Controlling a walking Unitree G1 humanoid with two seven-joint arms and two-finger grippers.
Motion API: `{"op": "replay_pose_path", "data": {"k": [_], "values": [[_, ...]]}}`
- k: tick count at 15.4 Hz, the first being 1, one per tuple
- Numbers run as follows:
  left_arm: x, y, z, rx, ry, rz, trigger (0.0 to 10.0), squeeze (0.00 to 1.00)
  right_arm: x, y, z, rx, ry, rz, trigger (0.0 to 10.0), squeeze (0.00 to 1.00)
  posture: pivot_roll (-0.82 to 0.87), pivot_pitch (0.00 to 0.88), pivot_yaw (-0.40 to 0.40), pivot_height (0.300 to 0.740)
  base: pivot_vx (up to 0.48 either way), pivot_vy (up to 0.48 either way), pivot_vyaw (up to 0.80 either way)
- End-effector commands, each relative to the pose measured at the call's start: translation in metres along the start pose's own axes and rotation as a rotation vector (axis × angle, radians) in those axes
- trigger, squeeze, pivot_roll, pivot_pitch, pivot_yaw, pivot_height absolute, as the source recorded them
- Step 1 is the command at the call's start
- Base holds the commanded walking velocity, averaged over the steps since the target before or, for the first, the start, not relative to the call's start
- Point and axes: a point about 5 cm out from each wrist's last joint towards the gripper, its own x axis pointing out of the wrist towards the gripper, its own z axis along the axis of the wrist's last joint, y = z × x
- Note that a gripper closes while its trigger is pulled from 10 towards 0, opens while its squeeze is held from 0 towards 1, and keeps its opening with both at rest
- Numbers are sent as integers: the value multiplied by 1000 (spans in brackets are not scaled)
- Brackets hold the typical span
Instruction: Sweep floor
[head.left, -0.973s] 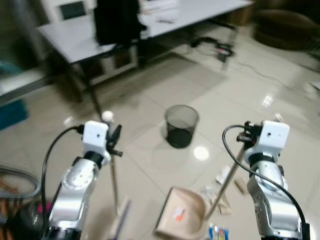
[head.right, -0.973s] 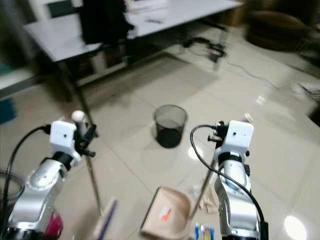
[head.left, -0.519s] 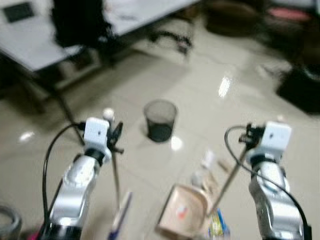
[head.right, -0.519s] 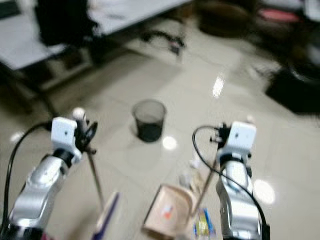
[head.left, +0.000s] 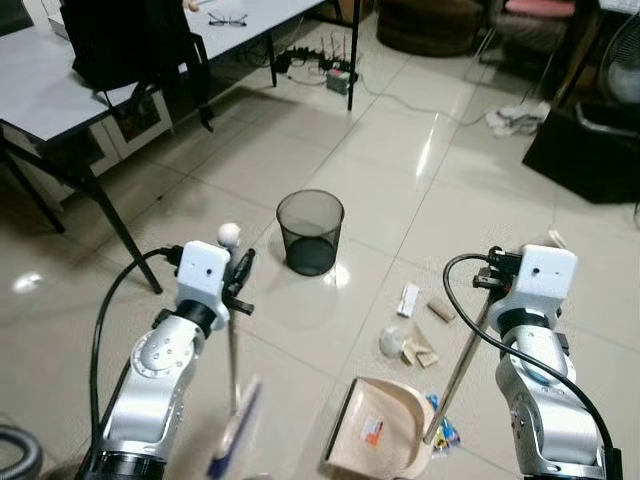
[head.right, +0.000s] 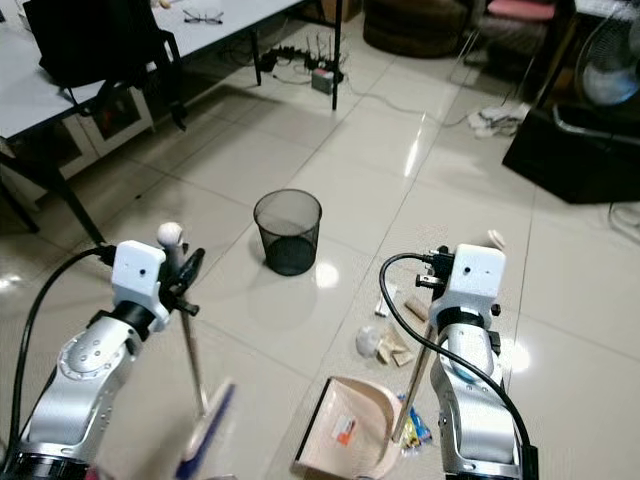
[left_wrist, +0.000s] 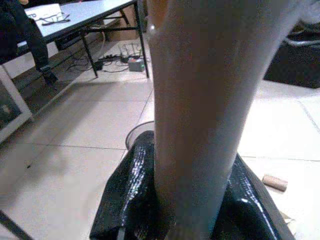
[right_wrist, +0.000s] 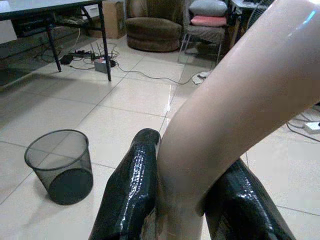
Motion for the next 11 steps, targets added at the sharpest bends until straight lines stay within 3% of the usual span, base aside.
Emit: {"op": "replay_pose_path", "data": {"k": [1,2,4,5,7,9,11], "values": [[2,-6,10,-1,-49,-20,10000,0,2,-6,7,-4,-23,-29,10000,0,-27,46,36,740,0,-480,0],[3,-5,10,-2,-50,-21,10000,0,1,-6,6,25,-16,-36,10000,0,-28,46,37,740,0,-480,0],[3,-1,9,-66,-42,-3,10000,0,0,-5,7,39,-17,-28,10000,0,-29,47,37,740,0,0,-759],[3,-1,9,-58,-45,-3,10000,0,0,-5,7,41,-17,-27,10000,0,-27,49,35,740,0,0,-800],[3,0,8,-54,-42,-3,10000,0,0,-5,7,38,-18,-23,10000,0,-27,50,32,740,0,412,-647],[2,0,7,-52,-38,7,10000,0,0,-4,8,24,-23,-17,10000,0,-26,51,31,740,0,418,0],[2,2,8,-56,-40,15,10000,0,0,-4,8,18,-24,-19,10000,0,-26,50,32,740,0,0,0]]}}
